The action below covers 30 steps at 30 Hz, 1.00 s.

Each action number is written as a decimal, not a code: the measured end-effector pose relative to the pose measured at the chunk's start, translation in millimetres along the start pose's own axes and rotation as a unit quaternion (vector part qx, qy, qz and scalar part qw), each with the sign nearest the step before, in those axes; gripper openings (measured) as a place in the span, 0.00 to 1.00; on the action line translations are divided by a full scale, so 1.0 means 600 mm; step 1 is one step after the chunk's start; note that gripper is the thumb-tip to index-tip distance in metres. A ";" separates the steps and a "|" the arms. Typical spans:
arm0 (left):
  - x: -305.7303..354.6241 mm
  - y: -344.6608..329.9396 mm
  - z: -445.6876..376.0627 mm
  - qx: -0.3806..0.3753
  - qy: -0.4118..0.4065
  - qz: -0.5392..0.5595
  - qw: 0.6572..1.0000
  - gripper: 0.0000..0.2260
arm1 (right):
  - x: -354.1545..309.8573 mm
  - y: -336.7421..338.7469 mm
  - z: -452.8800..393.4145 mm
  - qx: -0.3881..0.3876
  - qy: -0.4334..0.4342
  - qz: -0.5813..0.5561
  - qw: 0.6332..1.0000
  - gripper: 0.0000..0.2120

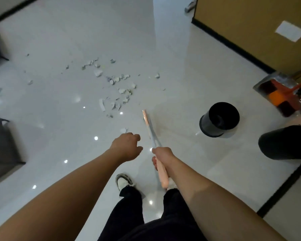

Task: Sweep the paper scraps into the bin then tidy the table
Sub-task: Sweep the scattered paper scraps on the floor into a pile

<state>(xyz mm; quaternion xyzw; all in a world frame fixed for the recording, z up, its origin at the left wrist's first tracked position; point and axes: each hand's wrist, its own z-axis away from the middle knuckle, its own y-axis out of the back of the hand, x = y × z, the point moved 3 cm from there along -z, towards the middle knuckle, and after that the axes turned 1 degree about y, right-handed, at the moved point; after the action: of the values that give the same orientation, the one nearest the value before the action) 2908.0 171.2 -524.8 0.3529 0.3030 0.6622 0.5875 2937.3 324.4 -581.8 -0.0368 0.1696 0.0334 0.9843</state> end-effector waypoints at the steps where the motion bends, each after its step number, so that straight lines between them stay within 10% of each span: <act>1: -0.034 0.000 0.007 -0.001 0.012 0.015 1.000 0.22 | -0.002 -0.025 -0.001 0.003 -0.001 0.017 1.000 0.06; 11: -0.429 -0.041 0.048 -0.021 0.143 0.170 0.975 0.19 | -0.044 -0.284 -0.040 -0.101 -0.110 0.331 0.932 0.10; 16: -0.570 -0.071 0.049 -0.005 0.176 0.230 0.957 0.20 | -0.092 -0.397 -0.114 0.013 -0.039 0.413 0.910 0.08; 23: -0.710 -0.096 0.068 -0.016 0.230 0.272 0.934 0.21 | -0.138 -0.534 -0.157 0.096 0.111 0.395 0.907 0.03; 30: -0.776 -0.036 0.051 0.088 0.283 0.380 0.876 0.19 | -0.206 -0.678 -0.106 -0.031 0.020 0.362 0.931 0.10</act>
<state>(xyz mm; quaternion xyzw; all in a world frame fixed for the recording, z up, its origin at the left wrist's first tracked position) 2973.6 -288.3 -576.6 0.2885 0.3559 0.8768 0.1458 2831.7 -92.1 -574.8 -0.0035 0.1899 0.3921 0.9001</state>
